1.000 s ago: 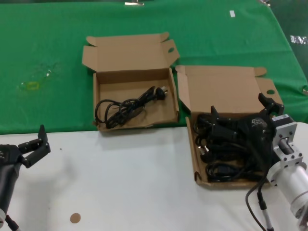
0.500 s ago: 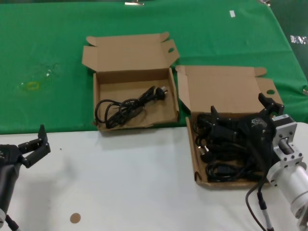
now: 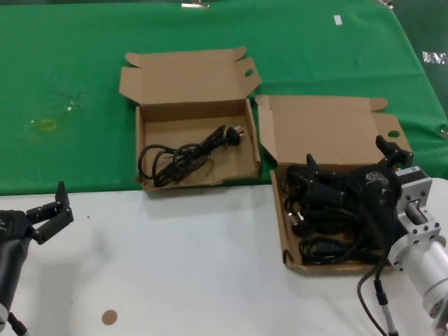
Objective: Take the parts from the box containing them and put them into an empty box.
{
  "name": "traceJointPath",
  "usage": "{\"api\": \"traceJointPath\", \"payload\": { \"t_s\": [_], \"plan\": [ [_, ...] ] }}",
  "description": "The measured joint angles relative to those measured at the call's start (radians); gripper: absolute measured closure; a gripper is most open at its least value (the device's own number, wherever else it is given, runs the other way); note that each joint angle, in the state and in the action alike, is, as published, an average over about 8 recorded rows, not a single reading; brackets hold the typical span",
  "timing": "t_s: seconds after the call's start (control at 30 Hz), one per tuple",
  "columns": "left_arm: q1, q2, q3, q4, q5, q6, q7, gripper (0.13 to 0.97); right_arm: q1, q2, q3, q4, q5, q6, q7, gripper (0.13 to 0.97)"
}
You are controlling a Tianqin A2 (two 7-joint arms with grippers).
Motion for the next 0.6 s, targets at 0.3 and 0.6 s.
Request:
{"api": "traceJointPath", "payload": {
  "t_s": [0.3,0.6],
  "plan": [
    [0.0,0.0,0.0,0.0,0.0,0.0,0.0,0.132,0.0,0.0,0.0,0.0,0.0,0.0,0.0,0.129],
    [0.0,0.0,0.0,0.0,0.0,0.0,0.0,0.132,0.0,0.0,0.0,0.0,0.0,0.0,0.0,0.129]
  ]
}}
